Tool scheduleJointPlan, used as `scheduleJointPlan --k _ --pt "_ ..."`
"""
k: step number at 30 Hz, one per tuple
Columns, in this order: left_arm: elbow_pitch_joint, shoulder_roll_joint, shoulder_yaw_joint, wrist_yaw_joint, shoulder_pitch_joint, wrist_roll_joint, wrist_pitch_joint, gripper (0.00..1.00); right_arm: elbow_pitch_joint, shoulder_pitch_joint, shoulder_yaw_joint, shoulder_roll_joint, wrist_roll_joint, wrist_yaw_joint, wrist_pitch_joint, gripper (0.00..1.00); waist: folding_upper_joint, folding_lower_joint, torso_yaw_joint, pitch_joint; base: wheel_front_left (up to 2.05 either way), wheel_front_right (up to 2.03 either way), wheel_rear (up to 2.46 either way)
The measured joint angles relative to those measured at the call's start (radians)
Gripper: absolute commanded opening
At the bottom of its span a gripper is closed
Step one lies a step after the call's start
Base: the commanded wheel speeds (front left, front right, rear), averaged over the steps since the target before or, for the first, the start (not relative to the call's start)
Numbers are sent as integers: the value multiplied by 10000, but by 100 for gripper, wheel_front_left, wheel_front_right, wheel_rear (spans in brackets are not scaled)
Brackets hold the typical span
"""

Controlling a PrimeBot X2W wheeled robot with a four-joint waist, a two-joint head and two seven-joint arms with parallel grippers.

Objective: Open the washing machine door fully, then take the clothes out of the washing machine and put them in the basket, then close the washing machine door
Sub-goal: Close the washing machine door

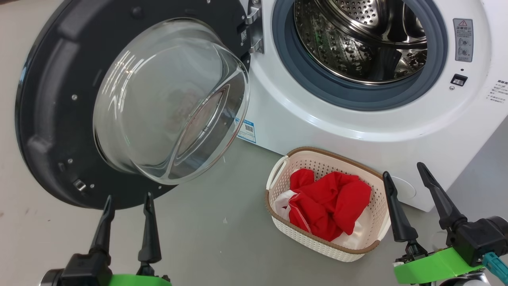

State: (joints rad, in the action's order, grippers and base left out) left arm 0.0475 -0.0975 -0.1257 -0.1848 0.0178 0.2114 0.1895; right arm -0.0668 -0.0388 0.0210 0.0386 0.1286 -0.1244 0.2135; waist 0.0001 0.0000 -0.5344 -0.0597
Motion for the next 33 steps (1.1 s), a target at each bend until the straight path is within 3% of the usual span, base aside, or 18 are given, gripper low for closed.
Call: scheduleJointPlan --k 14,15,16,23,29,33 --pt "90 -44 94 -272 -2 13 146 100 19 0 -81 2 6 0 -29 100 0 0 1 69 0 0 0" --pt "96 -46 98 -268 -2 38 161 88 19 -2 -86 2 10 0 -27 100 0 0 7 87 0 0 0" --pt "151 -50 146 -263 -1 111 236 0 25 -9 -86 2 19 -2 -27 100 0 0 20 121 0 0 0" --pt "871 -54 732 -263 159 508 512 0 31 -40 -77 2 21 0 -25 100 0 0 117 124 0 0 0" --pt "1172 -142 1302 -268 1234 579 602 0 29 -41 -84 2 19 0 -31 100 0 0 160 50 0 0 0" --pt "1152 -29 1983 -163 2013 1409 646 0 27 -40 -107 2 17 0 -119 100 0 0 268 27 0 0 0"
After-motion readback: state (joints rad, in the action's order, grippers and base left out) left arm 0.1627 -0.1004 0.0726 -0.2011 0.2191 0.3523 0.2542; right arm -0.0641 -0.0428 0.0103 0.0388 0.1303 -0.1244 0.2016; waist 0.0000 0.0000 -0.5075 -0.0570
